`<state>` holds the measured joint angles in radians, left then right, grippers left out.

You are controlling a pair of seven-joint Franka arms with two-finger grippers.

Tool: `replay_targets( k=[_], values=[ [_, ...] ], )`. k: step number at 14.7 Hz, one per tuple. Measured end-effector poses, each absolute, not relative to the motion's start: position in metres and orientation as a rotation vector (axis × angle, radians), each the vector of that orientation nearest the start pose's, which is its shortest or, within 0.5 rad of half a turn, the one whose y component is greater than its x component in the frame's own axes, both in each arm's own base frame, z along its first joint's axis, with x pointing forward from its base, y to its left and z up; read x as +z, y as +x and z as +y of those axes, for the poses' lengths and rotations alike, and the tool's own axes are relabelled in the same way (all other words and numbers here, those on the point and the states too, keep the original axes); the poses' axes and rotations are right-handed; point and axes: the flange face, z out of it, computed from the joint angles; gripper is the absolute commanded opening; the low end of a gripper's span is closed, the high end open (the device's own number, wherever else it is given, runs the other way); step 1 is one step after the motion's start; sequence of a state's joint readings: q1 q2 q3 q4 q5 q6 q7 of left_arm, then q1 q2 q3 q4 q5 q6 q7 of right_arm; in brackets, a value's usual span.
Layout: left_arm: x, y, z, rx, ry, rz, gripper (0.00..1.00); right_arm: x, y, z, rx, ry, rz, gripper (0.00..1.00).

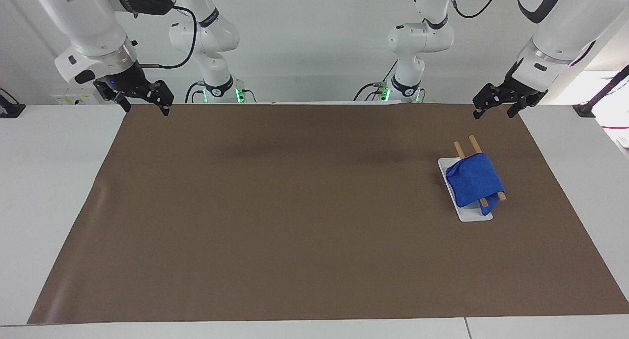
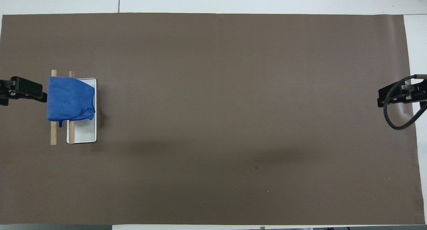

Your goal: Right arm passes towel to left arm to hang

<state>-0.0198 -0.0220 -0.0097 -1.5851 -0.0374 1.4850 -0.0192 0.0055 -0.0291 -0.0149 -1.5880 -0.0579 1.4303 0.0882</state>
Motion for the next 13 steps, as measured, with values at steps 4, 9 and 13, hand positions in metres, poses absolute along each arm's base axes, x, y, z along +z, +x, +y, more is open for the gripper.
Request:
replay_targets(
  k=[4, 9, 13],
  values=[
    [0.6228, 0.5366, -0.0166, 0.123, -3.175, 0.010, 1.00, 0.6210, 0.5299, -0.0112, 0.200, -3.193, 0.161, 1.00],
    [0.6237, 0.5377, -0.0157, 0.106, -3.176, 0.017, 1.00, 0.6208, 0.5299, -0.0111, 0.201, -3.193, 0.161, 1.00],
    [0.6239, 0.5378, -0.0146, 0.104, -3.177, 0.043, 1.00, 0.6207, 0.5299, -0.0111, 0.201, -3.193, 0.161, 1.00]
  ],
)
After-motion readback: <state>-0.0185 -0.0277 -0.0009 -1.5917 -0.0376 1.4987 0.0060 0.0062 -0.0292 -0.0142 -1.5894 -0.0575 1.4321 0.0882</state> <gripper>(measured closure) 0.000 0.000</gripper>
